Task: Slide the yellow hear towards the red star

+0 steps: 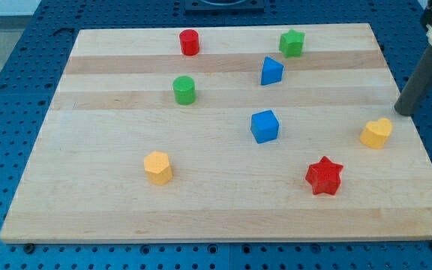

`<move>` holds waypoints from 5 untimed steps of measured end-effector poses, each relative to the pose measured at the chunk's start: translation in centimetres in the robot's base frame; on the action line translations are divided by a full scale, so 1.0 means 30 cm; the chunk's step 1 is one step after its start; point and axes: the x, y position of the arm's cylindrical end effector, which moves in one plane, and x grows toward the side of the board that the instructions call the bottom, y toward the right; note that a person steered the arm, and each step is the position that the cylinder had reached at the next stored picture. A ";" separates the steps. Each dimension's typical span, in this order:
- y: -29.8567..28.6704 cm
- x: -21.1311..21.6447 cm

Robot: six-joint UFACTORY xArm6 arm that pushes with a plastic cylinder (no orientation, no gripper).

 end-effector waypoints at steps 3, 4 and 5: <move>-0.111 0.048; -0.111 0.085; -0.111 0.138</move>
